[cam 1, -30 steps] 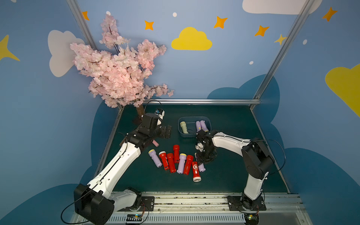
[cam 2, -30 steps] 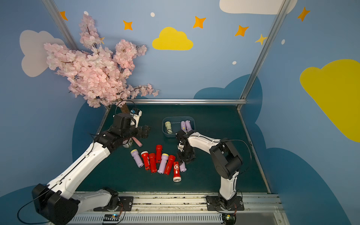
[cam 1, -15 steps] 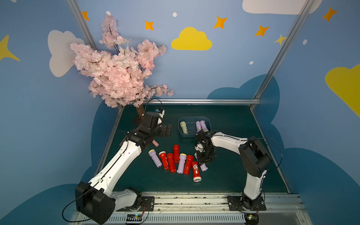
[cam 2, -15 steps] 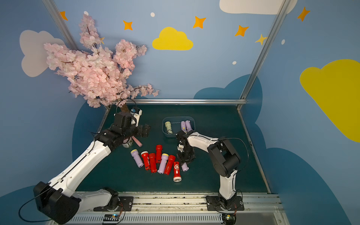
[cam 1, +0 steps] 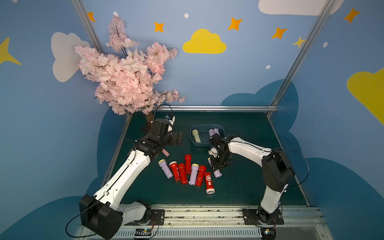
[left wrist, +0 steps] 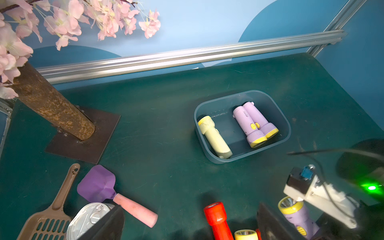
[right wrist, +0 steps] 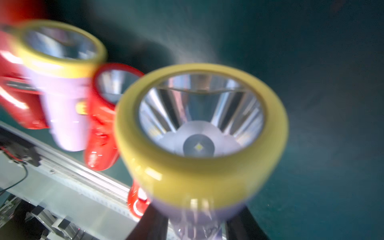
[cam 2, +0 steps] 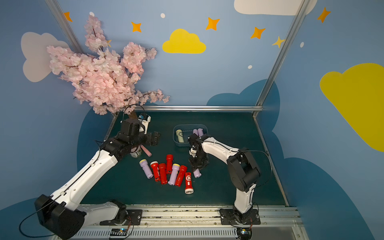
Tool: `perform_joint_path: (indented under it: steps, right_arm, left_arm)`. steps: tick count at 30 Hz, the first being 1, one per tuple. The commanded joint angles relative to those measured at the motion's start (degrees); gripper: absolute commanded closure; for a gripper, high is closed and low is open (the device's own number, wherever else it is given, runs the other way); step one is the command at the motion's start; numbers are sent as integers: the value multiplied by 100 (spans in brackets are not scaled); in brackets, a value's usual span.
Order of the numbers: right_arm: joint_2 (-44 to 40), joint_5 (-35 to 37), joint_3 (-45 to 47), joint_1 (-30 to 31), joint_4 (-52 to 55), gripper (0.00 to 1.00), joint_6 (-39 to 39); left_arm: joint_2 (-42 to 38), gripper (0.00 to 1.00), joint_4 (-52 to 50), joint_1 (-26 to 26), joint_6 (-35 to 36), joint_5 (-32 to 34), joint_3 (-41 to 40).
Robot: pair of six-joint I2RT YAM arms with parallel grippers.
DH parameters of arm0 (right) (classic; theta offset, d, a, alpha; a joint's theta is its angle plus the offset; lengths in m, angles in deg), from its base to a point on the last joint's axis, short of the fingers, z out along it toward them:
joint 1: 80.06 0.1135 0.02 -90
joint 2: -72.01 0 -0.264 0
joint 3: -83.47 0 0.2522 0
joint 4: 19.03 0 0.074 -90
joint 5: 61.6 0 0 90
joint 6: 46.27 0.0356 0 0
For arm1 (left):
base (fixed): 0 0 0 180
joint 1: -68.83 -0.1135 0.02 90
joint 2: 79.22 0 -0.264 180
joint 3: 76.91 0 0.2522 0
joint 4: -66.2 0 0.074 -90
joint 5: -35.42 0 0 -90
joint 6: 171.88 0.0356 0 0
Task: Put the flashlights into the storage boxes
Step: Pick up the flashlight from the center of the board, then place the flashlight at the storage box.
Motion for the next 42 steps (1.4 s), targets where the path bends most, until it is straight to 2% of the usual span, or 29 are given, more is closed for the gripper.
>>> perform_joint_path:
  steps: [1,11,23,32,42]
  right_arm:
    - [-140,219,-528,-83,354,68,-76]
    - [833,371,-2695,-548,837,68,-254]
    - [3011,539,-5857,-1007,1321,67,-328]
    - [3752,378,-6126,-1132,890,66,-155]
    - [4069,103,-6144,-1166,691,64,41]
  left_arm:
    - [-111,1,106,-19,-10,-70,-15]
    - [-7,1,210,-44,178,-85,-60]
    - [201,1,526,-176,-58,-515,-189]
    - [315,1,490,-301,7,-710,-134]
    - [434,1,378,-436,60,-851,9]
